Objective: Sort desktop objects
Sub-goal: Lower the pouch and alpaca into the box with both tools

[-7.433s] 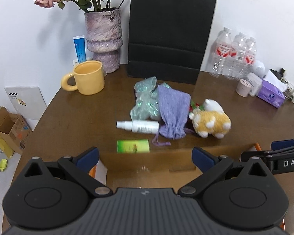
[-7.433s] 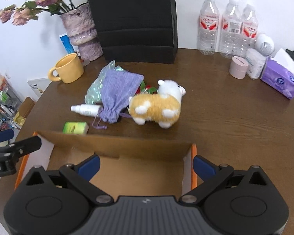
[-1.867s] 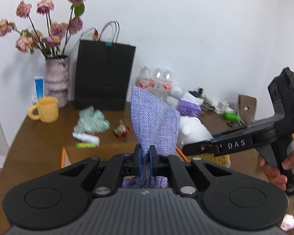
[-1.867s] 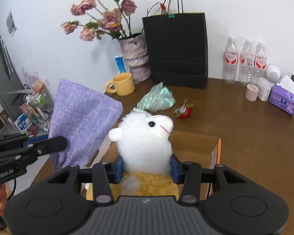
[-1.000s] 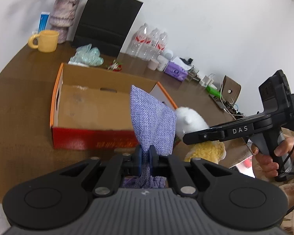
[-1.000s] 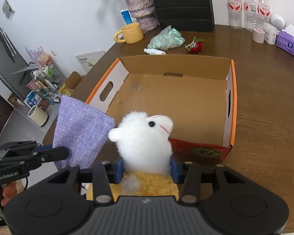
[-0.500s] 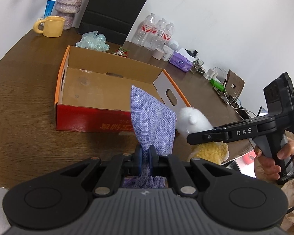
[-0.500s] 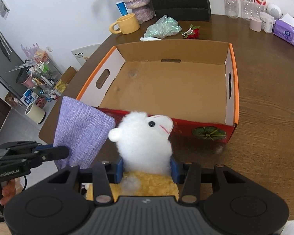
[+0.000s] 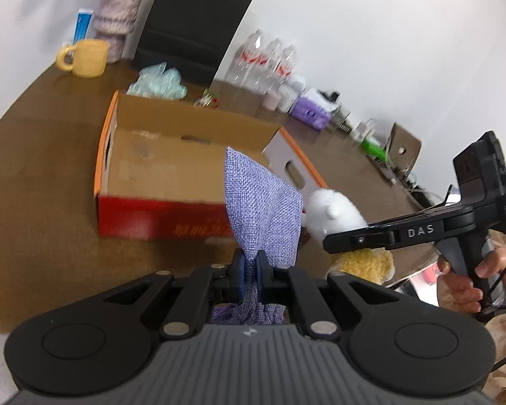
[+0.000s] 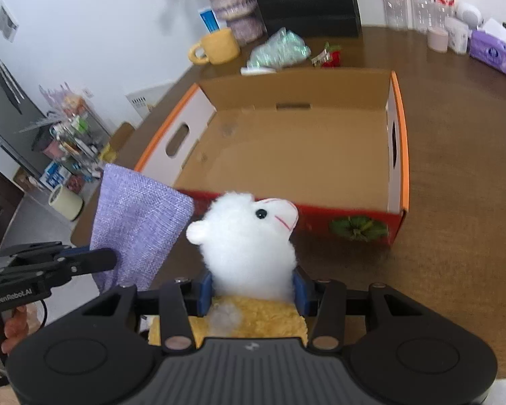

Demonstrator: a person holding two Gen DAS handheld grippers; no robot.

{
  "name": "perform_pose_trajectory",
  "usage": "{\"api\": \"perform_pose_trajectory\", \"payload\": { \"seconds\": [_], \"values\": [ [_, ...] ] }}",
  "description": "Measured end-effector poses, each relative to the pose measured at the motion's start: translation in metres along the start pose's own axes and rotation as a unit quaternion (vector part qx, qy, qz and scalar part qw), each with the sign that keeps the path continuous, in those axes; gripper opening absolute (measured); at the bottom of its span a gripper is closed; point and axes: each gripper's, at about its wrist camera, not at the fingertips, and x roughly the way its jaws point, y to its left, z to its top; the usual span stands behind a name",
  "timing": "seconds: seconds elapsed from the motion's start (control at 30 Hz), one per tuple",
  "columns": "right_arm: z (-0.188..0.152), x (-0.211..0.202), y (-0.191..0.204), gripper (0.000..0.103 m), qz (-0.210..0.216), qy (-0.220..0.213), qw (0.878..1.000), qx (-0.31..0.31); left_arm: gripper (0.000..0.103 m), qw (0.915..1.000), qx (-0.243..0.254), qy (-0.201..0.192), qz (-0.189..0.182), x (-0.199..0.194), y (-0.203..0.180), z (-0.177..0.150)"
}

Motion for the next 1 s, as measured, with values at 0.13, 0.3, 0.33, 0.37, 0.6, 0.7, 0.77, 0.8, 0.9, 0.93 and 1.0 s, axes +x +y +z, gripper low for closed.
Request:
{"api": "perform_pose_trajectory", "payload": {
  "seconds": [0.13,0.3,0.33,0.37,0.6,0.7,0.77,0.8,0.9,0.93,1.0],
  "values": [
    [0.014,-0.005,-0.003,0.044,0.001,-0.017,1.0,0.003,0.007,0.9999,0.003,-0.015,-0.002,-0.002,0.0,0.012],
    [0.038,-0.011,-0.009,0.044,-0.001,-0.043,0.999,0.011,0.007,0.9993,0.008,-0.036,0.006,0.0,0.001,0.033],
    [0.043,-0.012,-0.011,0.044,0.001,-0.048,0.999,0.013,0.007,0.9992,0.007,-0.038,0.002,0.002,0.003,0.038],
    [0.05,-0.013,-0.013,0.044,0.002,-0.054,0.998,0.015,0.007,0.9991,0.006,-0.041,-0.001,0.004,0.004,0.043],
    [0.1,-0.001,-0.028,0.044,-0.004,-0.084,0.996,0.033,0.007,0.9982,0.002,-0.06,-0.005,0.031,0.013,0.086],
    [0.12,0.015,-0.035,0.044,-0.015,-0.082,0.996,0.04,0.007,0.9986,-0.009,-0.052,-0.009,0.054,0.019,0.102],
    [0.131,0.029,-0.041,0.044,-0.024,-0.075,0.996,0.045,0.007,0.9989,-0.013,-0.046,-0.003,0.068,0.022,0.11],
    [0.137,0.036,-0.043,0.044,-0.028,-0.071,0.996,0.048,0.007,0.999,-0.015,-0.042,0.001,0.076,0.024,0.114],
    [0.148,0.058,-0.052,0.044,-0.041,-0.058,0.996,0.054,0.007,0.999,-0.029,-0.029,0.015,0.099,0.034,0.125],
    [0.151,0.067,-0.055,0.044,-0.045,-0.053,0.996,0.056,0.007,0.9988,-0.036,-0.025,0.02,0.107,0.039,0.128],
    [0.157,0.085,-0.06,0.044,-0.051,-0.044,0.996,0.063,0.007,0.998,-0.052,-0.018,0.032,0.121,0.05,0.131]
  ]
}}
